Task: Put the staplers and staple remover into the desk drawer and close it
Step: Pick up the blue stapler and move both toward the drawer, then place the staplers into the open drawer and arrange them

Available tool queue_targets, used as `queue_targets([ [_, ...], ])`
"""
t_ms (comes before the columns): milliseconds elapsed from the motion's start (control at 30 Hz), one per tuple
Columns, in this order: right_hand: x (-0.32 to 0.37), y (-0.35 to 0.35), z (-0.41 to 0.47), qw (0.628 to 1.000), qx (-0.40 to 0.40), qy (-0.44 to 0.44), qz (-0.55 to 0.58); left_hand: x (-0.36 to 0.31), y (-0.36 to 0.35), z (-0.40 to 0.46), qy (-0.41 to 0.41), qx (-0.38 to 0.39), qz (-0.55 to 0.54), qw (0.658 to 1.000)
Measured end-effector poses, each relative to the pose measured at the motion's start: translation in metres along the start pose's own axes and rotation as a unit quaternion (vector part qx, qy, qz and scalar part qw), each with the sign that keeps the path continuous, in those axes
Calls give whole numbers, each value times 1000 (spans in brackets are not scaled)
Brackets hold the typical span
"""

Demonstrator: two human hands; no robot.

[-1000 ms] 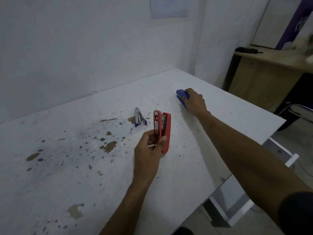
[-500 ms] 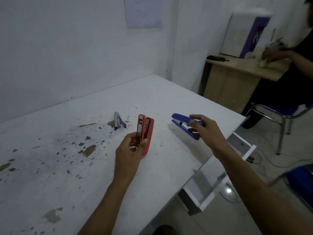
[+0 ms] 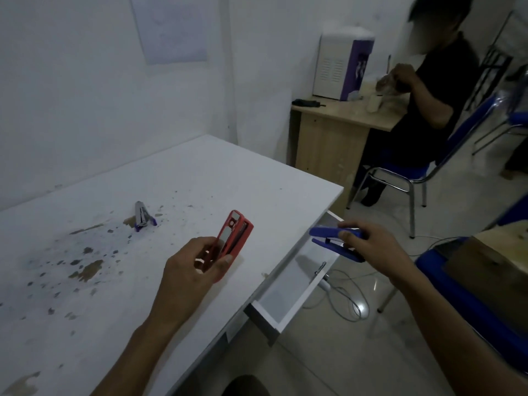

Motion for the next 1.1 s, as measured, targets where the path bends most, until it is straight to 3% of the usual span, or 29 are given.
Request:
queue_targets([
  [167, -15, -14, 26, 991, 5, -1, -132, -14, -13, -4, -15, 44, 24, 999],
  [367, -24, -51, 65, 987, 9, -14, -158, -13, -17, -7, -1, 62, 50, 997],
  [567, -37, -80, 84, 988, -37, -41, -144, -3, -16, -8, 27, 63, 67, 995],
  [800, -42, -78, 74, 954, -101, -21, -281, 1, -16, -9, 34, 66, 71, 995],
  [933, -44, -74, 61, 975, -87, -19, -203, -1, -21, -9, 35, 68, 64, 995],
  [1100, -50, -65, 18, 990, -124, -7, -66, -10, -32, -9, 31, 72, 57, 995],
])
Point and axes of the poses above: each hand's wrist, its own z-axis towards the middle knuckle, its own y-axis out of the back of the hand, x = y × z, the point moved 5 cm from there along z, towards the middle knuckle, and after that the axes turned 13 degrees about -z, right-handed, at the moved point
